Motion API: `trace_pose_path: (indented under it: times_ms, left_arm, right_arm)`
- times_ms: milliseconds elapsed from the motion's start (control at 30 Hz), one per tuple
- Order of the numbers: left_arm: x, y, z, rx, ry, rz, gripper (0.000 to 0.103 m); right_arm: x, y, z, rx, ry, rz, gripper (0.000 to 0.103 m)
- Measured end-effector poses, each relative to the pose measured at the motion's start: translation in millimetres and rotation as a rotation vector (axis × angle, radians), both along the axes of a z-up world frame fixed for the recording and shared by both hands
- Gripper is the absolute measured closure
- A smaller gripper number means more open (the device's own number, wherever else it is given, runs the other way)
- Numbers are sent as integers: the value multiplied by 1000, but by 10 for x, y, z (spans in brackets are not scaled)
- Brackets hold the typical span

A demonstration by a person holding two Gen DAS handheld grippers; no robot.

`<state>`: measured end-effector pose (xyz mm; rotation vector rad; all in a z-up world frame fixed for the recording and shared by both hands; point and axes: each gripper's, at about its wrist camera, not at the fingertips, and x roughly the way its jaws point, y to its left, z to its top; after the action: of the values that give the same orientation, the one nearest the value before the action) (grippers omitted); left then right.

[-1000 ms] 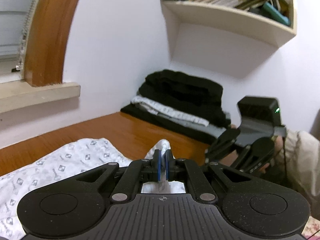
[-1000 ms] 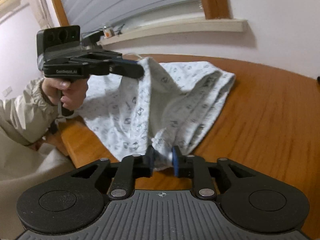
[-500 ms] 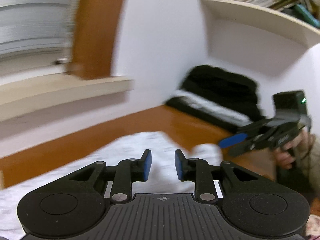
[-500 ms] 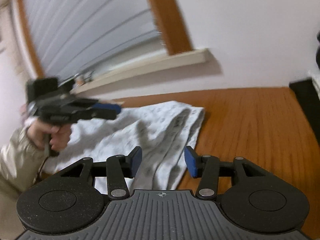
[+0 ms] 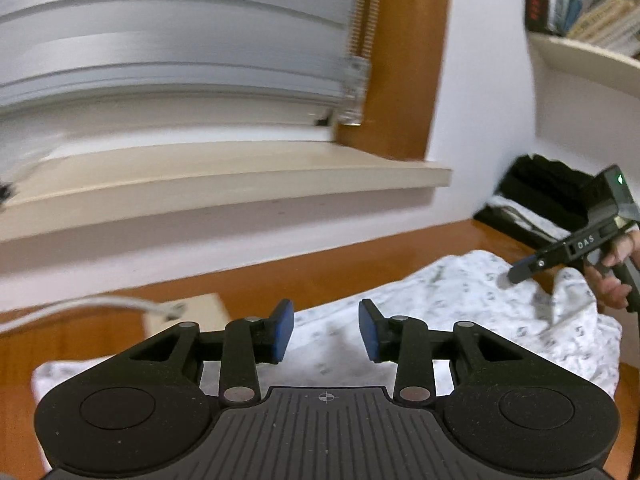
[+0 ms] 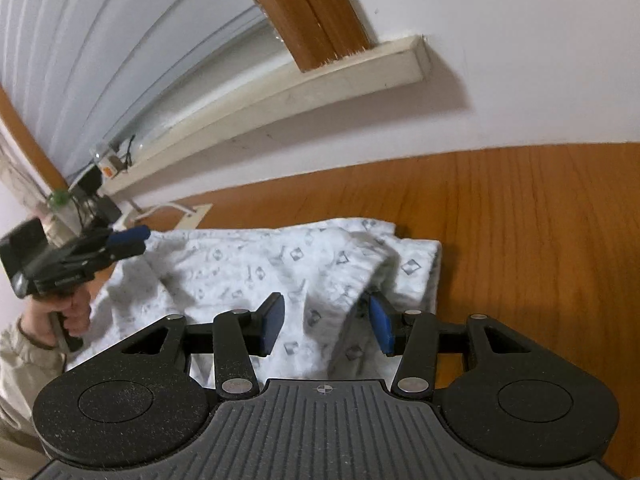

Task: Fold clothes
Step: 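Open both tools and move them over the garment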

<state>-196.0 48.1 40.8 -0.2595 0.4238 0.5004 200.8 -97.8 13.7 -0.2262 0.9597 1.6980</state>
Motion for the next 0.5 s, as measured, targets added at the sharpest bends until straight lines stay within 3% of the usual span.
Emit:
trace_pose_path:
  times_ms: [100, 167, 267, 367, 433, 500]
  left_arm:
    - [-218, 106, -25, -9, -12, 38, 64]
    - [-318, 138, -50, -17, -20, 52, 64]
    - [-459, 194, -93, -38, -36, 69, 64]
    - [-578, 253, -120, -78, -73, 76, 64]
    - [-624, 268, -124, -89, -90, 78, 64]
    - [-632, 287, -131, -100, -88, 86, 64]
  right_arm:
    - [-20, 38, -21, 4, 11, -1, 57]
    - [-42, 54, -1, 35, 13, -3, 96]
    - [4, 9, 111, 122, 26, -53, 98]
    - [216, -124, 231, 222, 61, -211, 98]
    - [347, -132, 198, 208, 85, -295, 98]
    - [348, -85, 122, 157, 35, -341, 97]
